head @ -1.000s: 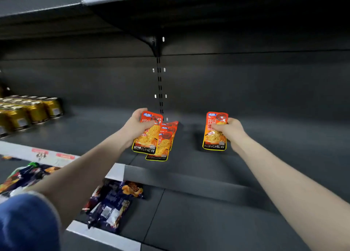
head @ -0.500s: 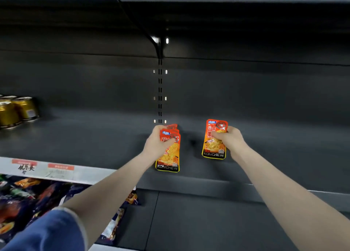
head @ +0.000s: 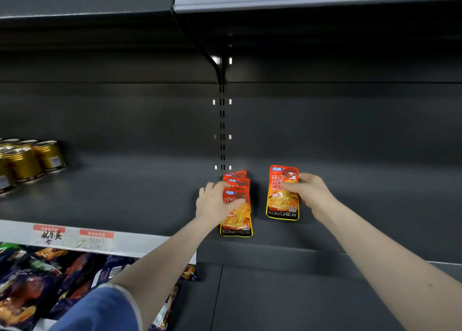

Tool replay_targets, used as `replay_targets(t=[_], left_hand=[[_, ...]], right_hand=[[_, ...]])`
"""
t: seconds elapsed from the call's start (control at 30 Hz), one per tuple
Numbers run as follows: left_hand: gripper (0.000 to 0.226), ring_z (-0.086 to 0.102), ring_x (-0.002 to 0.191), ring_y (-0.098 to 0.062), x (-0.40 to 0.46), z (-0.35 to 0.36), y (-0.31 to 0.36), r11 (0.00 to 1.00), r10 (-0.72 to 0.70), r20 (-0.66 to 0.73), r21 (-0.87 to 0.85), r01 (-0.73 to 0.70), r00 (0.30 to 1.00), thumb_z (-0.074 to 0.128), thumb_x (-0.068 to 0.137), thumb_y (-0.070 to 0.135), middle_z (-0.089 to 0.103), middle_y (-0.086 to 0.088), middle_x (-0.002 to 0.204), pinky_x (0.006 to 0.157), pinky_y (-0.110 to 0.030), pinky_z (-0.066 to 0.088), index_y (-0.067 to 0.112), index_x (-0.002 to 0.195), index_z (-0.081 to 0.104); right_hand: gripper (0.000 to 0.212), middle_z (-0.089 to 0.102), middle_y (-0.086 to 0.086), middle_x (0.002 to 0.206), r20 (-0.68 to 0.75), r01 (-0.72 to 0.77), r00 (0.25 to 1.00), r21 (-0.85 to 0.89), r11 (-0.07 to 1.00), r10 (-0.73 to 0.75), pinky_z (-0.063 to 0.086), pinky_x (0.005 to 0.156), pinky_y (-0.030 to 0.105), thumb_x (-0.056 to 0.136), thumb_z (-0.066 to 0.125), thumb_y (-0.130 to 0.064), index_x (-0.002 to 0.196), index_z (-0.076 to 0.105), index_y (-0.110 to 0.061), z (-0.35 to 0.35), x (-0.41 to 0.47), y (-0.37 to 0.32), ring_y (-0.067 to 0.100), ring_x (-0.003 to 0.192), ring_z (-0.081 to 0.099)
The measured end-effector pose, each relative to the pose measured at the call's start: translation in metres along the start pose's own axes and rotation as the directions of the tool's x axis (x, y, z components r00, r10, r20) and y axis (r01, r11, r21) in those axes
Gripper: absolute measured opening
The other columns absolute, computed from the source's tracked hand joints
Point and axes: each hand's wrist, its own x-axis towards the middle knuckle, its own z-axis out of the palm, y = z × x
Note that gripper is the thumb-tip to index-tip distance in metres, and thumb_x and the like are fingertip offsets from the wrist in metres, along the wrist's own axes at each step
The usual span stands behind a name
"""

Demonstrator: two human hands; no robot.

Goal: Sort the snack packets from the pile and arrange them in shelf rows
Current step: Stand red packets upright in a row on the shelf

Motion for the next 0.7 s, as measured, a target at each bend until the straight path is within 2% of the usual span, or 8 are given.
replay_targets(t=[0.07, 0.13, 0.23, 0.3, 0.5, 0.7], left_hand=[[0.062, 0.04, 0.117, -0.023, -0.002, -0.002, 0.002, 1.0, 0.01, 0.006, 0.015, -0.01, 1.0, 0.064, 0.08, 0.055, 0.048, -0.004, 0.125, 0.099, -0.032, 0.034, 0.025, 0.132, 0.048], [0.062, 0.04, 0.117, -0.024, -0.004, -0.003, 0.002, 1.0, 0.011, 0.001, 0.002, -0.011, 1.0, 0.063, 0.081, 0.055, 0.046, -0.005, 0.124, 0.099, -0.033, 0.035, 0.025, 0.133, 0.047], [0.052, 0.041, 0.115, -0.026, -0.002, -0.012, -0.001, 0.998, -0.014, -0.064, -0.068, 0.01, 0.998, 0.056, 0.088, 0.052, 0.051, -0.009, 0.121, 0.096, -0.034, 0.034, 0.023, 0.13, 0.051], [0.045, 0.042, 0.115, -0.029, 0.002, -0.024, -0.008, 0.995, -0.071, -0.114, -0.079, 0.062, 0.991, 0.05, 0.093, 0.047, 0.053, -0.012, 0.121, 0.096, -0.035, 0.035, 0.021, 0.128, 0.053], [0.044, 0.039, 0.123, -0.034, 0.001, -0.055, -0.041, 0.969, -0.214, -0.133, 0.092, 0.227, 0.968, 0.044, 0.097, 0.042, 0.047, -0.015, 0.13, 0.099, -0.039, 0.035, 0.016, 0.131, 0.05], [0.046, 0.039, 0.121, -0.034, -0.009, -0.059, -0.06, 0.942, -0.271, -0.095, 0.179, 0.284, 0.958, 0.043, 0.097, 0.044, 0.046, -0.017, 0.129, 0.098, -0.039, 0.035, 0.012, 0.129, 0.049]], right_hand=[[0.021, 0.068, 0.01, 0.1, 0.009, -0.006, 1.0, -0.008, 1.0, 0.006, 0.051, 0.081, 0.034, 0.081, 0.071, -0.006, 0.099, 0.06, -0.008, 0.003, 0.0, 0.002, 0.023, 0.09, 0.065], [0.02, 0.068, 0.008, 0.096, 0.018, -0.013, 1.0, -0.024, 1.0, 0.014, 0.052, 0.083, 0.036, 0.081, 0.072, -0.008, 0.097, 0.061, -0.008, 0.007, -0.001, 0.003, 0.022, 0.087, 0.065], [0.018, 0.068, 0.004, 0.089, 0.044, -0.016, 0.999, -0.034, 0.999, 0.018, 0.047, 0.066, 0.025, 0.08, 0.073, -0.012, 0.094, 0.062, -0.011, 0.015, -0.004, 0.001, 0.014, 0.077, 0.061], [0.017, 0.068, 0.002, 0.086, 0.068, -0.012, 0.998, -0.043, 0.999, 0.015, 0.044, 0.06, 0.021, 0.079, 0.074, -0.012, 0.092, 0.063, -0.011, 0.024, -0.008, -0.002, 0.012, 0.072, 0.059], [0.017, 0.068, -0.001, 0.085, 0.156, 0.001, 0.988, -0.148, 0.989, 0.022, 0.042, 0.057, 0.019, 0.077, 0.076, -0.012, 0.088, 0.062, -0.012, 0.06, -0.02, -0.002, 0.009, 0.074, 0.06], [0.014, 0.068, 0.001, 0.087, 0.15, -0.023, 0.987, -0.183, 0.983, 0.051, 0.043, 0.055, 0.017, 0.078, 0.076, -0.012, 0.083, 0.063, -0.012, 0.077, -0.025, 0.009, 0.008, 0.073, 0.06]])
